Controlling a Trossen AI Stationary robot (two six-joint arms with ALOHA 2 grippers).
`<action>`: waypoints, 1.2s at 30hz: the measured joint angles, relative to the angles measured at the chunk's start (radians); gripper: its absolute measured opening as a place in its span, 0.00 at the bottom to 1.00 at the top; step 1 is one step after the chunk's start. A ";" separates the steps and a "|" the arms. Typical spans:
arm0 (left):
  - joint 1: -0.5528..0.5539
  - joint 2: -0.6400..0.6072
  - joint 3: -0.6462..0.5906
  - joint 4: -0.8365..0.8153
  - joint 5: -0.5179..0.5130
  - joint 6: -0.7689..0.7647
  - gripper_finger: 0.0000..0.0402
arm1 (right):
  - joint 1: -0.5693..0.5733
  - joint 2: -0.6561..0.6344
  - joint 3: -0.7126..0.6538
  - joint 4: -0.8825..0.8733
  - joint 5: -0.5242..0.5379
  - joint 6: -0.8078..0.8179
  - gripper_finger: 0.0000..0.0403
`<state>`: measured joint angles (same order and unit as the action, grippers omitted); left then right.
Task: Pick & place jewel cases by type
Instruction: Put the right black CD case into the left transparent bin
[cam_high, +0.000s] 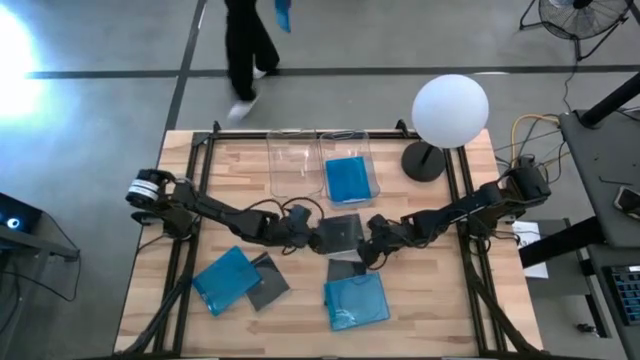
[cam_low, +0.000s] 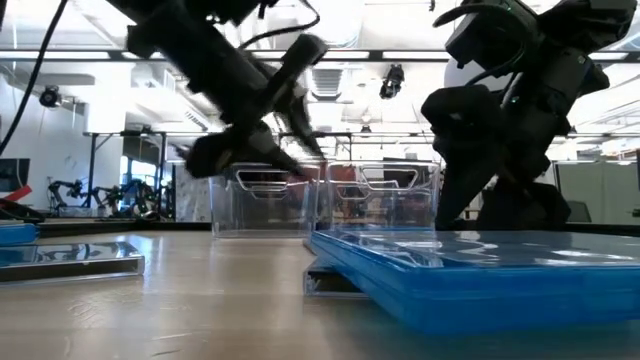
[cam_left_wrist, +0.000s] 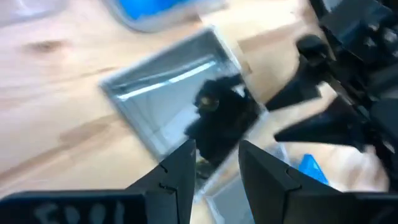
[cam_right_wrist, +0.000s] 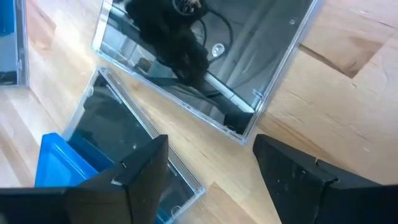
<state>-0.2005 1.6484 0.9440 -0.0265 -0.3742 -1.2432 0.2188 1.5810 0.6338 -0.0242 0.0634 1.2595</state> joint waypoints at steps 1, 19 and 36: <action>0.000 -0.002 0.002 -0.013 -0.022 -0.014 0.26 | 0.000 0.000 0.000 0.000 -0.005 0.001 0.60; 0.029 0.162 0.017 -0.040 0.170 -0.038 0.26 | -0.024 0.061 0.003 0.063 0.116 0.177 0.60; 0.026 0.179 0.040 -0.020 0.208 0.057 0.26 | -0.024 -0.104 0.047 0.043 -0.004 -0.122 0.60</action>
<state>-0.1748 1.8278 0.9840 -0.0465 -0.1659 -1.1866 0.1947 1.4769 0.6808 0.0185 0.0596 1.1379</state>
